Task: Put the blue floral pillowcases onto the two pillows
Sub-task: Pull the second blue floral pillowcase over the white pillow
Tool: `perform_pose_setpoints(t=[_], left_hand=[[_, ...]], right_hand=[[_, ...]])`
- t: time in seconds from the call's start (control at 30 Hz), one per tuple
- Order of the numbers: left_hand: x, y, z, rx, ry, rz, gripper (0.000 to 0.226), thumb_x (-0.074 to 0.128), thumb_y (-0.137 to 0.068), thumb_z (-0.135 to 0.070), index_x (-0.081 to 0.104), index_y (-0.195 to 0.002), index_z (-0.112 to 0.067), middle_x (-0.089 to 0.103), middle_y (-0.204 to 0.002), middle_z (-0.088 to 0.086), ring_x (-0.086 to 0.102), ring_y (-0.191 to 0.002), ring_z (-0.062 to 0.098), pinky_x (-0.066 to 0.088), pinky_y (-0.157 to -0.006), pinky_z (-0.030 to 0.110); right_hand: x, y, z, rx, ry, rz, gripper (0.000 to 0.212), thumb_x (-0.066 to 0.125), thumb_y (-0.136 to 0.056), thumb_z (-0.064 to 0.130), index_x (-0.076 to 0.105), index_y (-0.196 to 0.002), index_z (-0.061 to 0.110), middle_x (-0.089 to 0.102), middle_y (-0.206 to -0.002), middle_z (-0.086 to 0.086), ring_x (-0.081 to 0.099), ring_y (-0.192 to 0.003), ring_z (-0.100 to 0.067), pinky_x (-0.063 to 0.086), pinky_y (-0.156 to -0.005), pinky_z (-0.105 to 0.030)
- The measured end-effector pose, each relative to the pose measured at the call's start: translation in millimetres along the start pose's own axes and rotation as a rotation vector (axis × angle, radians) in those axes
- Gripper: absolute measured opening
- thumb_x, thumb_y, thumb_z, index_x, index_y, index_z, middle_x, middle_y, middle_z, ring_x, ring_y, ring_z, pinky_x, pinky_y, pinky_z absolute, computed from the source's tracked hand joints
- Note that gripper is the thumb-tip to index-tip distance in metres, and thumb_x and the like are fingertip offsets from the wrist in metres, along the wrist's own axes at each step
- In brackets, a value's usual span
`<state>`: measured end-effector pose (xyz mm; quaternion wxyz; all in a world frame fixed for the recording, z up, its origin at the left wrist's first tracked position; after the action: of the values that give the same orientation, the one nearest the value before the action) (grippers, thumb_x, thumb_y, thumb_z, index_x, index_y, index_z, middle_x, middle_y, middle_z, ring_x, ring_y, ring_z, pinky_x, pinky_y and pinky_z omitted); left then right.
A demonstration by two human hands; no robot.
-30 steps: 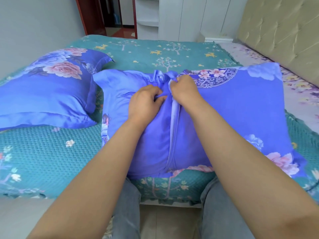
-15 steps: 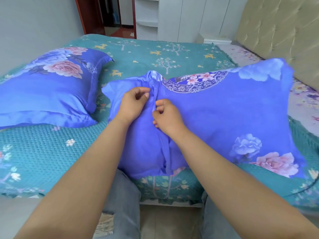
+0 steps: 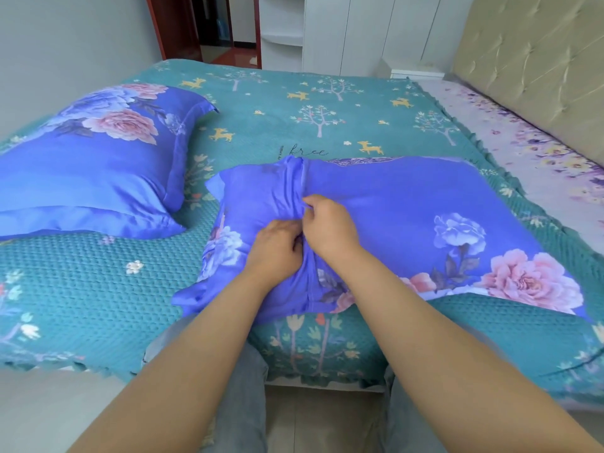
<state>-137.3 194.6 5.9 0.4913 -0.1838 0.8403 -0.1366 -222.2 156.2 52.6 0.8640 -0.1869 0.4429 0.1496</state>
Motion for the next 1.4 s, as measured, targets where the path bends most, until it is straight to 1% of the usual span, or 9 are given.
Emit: perform_pose_setpoints(t=[0.2,0.4,0.5,0.63,0.77,0.87,1.07,1.23,1.4], left_hand=[[-4.4,5.0,57.2,-0.568,0.999,-0.122,0.028,0.031,-0.092,0.003,0.049,-0.103,-0.016,0.062,-0.099,0.005,0.058,-0.069,0.015,0.053,-0.064,0.029],[-22.3,22.7,-31.5,0.197,0.031,-0.108,0.039,0.046,-0.089,-0.048,0.06,-0.11,-0.018,0.053,-0.109,0.001,0.055,-0.097,0.021,0.047,-0.088,0.035],[0.8,35.1,-39.3,0.22,-0.275,0.084,0.081,0.039,-0.068,-0.081,0.054,-0.127,-0.028,0.05,-0.122,0.001,0.047,-0.116,0.029,0.028,-0.109,0.052],[29.6,49.2,-25.1,0.035,-0.727,0.366,0.114,0.059,-0.066,-0.072,-0.009,-0.149,-0.033,-0.008,-0.158,-0.002,-0.008,-0.144,0.036,-0.008,-0.108,0.064],[11.3,38.3,-32.9,-0.036,-0.725,0.138,0.087,0.058,-0.084,-0.02,0.002,-0.149,-0.039,0.001,-0.159,0.006,0.013,-0.141,0.043,0.018,-0.108,0.064],[-12.5,20.1,-36.3,-0.016,-0.643,0.018,0.084,0.072,-0.068,-0.013,0.036,-0.142,-0.029,0.046,-0.132,0.014,0.055,-0.105,0.038,0.045,-0.091,0.046],[-123.8,-11.9,-81.2,0.097,-0.62,-0.482,0.045,0.053,-0.069,-0.007,0.061,-0.113,-0.015,0.066,-0.09,0.008,0.06,-0.085,0.031,0.038,-0.082,0.038],[-231.1,-24.5,-125.6,0.131,-0.643,-1.083,0.019,0.055,-0.081,-0.013,0.065,-0.094,-0.023,0.065,-0.089,-0.002,0.059,-0.088,0.024,0.03,-0.1,0.033],[-158.2,-77.5,-67.9,-0.136,-0.503,-0.313,0.037,0.042,-0.092,-0.022,0.051,-0.128,-0.021,0.051,-0.133,0.007,0.043,-0.124,0.031,0.018,-0.114,0.05]], right_hand=[[72.1,19.1,-5.8,-0.078,-0.229,0.406,0.051,0.05,-0.095,0.02,0.034,-0.143,0.015,0.067,-0.111,-0.003,0.06,-0.102,-0.02,0.045,-0.096,-0.041],[-6.5,64.9,-41.0,-0.186,-0.216,-0.28,0.014,0.047,-0.096,0.021,0.057,-0.098,0.011,0.063,-0.094,-0.004,0.059,-0.086,-0.025,0.042,-0.071,-0.035],[-7.2,66.6,-79.8,0.039,0.154,-0.15,0.024,0.043,-0.096,0.021,0.048,-0.117,0.011,0.051,-0.12,-0.01,0.058,-0.096,-0.034,0.04,-0.069,-0.039],[10.0,74.7,-104.8,0.005,0.571,0.054,0.08,0.054,-0.087,0.026,0.005,-0.151,0.023,0.0,-0.158,-0.006,0.027,-0.135,-0.029,0.035,-0.099,-0.042],[9.4,60.0,-119.8,0.035,0.744,0.01,0.083,0.045,-0.093,0.013,-0.015,-0.148,0.031,-0.022,-0.156,-0.003,-0.007,-0.145,-0.031,0.001,-0.11,-0.062],[-23.6,39.1,-116.0,-0.003,0.689,-0.134,0.063,0.046,-0.088,0.006,0.028,-0.146,0.021,0.028,-0.152,-0.012,0.026,-0.139,-0.031,0.007,-0.112,-0.058],[-145.6,9.4,-31.7,-0.251,0.475,-0.555,0.018,0.043,-0.068,0.005,0.06,-0.074,0.008,0.063,-0.074,-0.016,0.06,-0.074,-0.033,0.034,-0.071,-0.037],[-240.3,-11.4,46.6,-0.407,0.484,-0.844,0.017,0.044,-0.068,0.004,0.059,-0.073,0.012,0.064,-0.076,-0.014,0.055,-0.076,-0.032,0.02,-0.07,-0.036],[-185.3,-73.3,16.8,-0.227,0.543,-0.493,0.029,0.042,-0.088,0.011,0.056,-0.113,0.014,0.058,-0.115,-0.013,0.049,-0.111,-0.029,0.023,-0.102,-0.043]])
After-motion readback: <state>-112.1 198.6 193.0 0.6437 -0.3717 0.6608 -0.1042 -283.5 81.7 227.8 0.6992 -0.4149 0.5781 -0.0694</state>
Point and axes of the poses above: each hand's wrist, its own y-axis away from the middle knuckle, its own x-axis out of the palm, z = x × y, the point moved 9 cm from there along -y, towards the middle knuckle
